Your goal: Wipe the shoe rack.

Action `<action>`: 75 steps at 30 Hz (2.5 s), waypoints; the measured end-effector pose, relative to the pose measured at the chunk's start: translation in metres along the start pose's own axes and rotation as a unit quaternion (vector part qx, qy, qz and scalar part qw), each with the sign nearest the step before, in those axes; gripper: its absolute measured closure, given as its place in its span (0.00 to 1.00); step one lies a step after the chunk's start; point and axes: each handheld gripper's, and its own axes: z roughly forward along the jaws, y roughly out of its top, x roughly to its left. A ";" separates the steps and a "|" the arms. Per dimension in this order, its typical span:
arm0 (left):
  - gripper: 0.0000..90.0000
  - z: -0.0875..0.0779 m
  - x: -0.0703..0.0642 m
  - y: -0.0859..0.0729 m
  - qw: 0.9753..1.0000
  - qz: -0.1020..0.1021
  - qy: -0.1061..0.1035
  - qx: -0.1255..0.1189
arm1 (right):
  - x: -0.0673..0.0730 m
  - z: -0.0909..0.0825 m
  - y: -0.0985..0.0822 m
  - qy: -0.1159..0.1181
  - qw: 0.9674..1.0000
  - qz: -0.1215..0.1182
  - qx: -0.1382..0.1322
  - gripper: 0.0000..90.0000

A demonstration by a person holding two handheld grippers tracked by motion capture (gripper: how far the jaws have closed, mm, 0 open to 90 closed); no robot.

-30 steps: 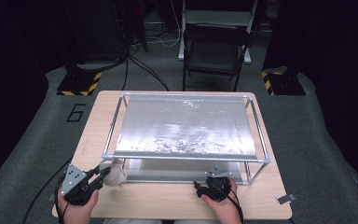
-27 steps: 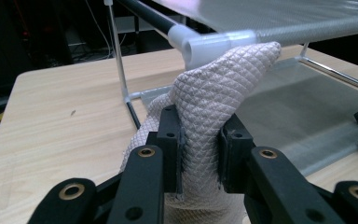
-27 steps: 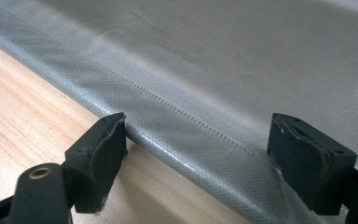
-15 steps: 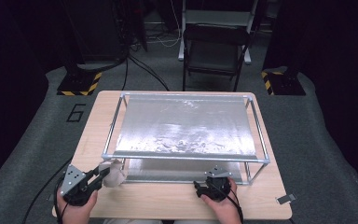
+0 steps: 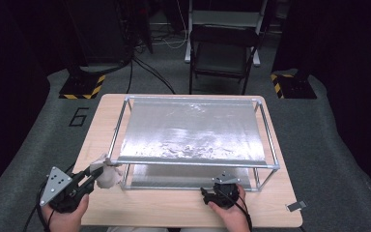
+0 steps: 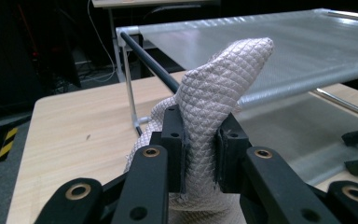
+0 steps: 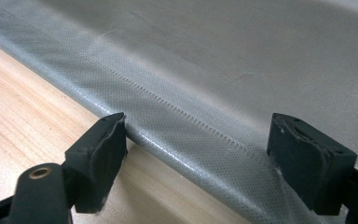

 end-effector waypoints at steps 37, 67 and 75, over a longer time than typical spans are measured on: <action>0.87 0.058 -0.022 0.080 0.997 0.017 -0.075 0.000 | 0.000 0.000 0.000 0.000 1.000 0.000 0.000 0.22; 0.84 0.087 -0.037 0.051 0.993 0.012 -0.080 0.091 | 0.000 0.000 0.000 0.000 1.000 0.000 0.000 0.22; 0.84 0.098 -0.066 0.055 0.990 0.041 -0.099 0.090 | 0.000 0.000 0.000 0.000 1.000 0.000 0.000 0.22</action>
